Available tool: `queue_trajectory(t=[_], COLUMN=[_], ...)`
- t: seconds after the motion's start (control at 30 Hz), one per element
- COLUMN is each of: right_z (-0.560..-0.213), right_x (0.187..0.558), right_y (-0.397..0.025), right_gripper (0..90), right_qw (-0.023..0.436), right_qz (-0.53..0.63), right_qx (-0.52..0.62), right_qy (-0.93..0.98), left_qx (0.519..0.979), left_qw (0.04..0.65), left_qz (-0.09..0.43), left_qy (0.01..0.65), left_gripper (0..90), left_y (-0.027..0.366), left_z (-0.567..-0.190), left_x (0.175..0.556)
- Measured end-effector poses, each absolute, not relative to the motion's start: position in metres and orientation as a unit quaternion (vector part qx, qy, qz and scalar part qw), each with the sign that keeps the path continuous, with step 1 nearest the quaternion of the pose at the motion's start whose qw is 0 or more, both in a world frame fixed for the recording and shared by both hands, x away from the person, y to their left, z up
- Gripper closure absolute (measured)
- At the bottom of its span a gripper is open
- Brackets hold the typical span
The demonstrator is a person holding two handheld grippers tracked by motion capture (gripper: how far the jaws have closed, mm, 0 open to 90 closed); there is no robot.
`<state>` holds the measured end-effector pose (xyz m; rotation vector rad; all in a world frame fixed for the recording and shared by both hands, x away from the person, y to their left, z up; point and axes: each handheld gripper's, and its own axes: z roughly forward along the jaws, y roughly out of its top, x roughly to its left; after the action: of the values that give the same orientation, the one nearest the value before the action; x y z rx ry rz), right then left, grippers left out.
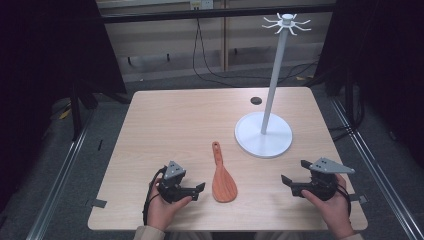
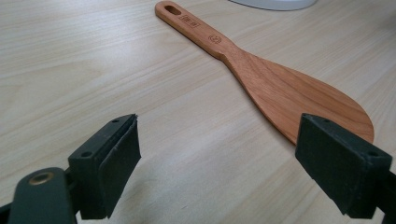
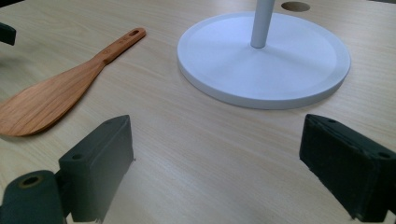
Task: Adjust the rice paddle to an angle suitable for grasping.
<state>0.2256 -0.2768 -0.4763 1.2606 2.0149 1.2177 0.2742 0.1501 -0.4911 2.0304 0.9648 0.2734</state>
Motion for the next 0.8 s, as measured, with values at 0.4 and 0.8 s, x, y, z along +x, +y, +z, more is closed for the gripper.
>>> queue_trajectory(t=[0.4, 0.8], right_z=[-0.477, -0.476], right_x=[0.225, 0.211], right_y=[-0.28, -0.296], right_gripper=[9.5, 9.6], right_qw=[0.236, 0.246], right_qz=[0.444, 0.44], right_qx=[0.464, 0.48], right_qy=[0.73, 0.718], left_qx=[0.819, 0.84], left_qw=[0.423, 0.401], left_qz=[0.102, 0.086], left_qy=[0.374, 0.354], left_gripper=[26.2, 71.6], left_y=[0.147, 0.131], left_z=[-0.491, -0.486], left_x=[0.276, 0.283])
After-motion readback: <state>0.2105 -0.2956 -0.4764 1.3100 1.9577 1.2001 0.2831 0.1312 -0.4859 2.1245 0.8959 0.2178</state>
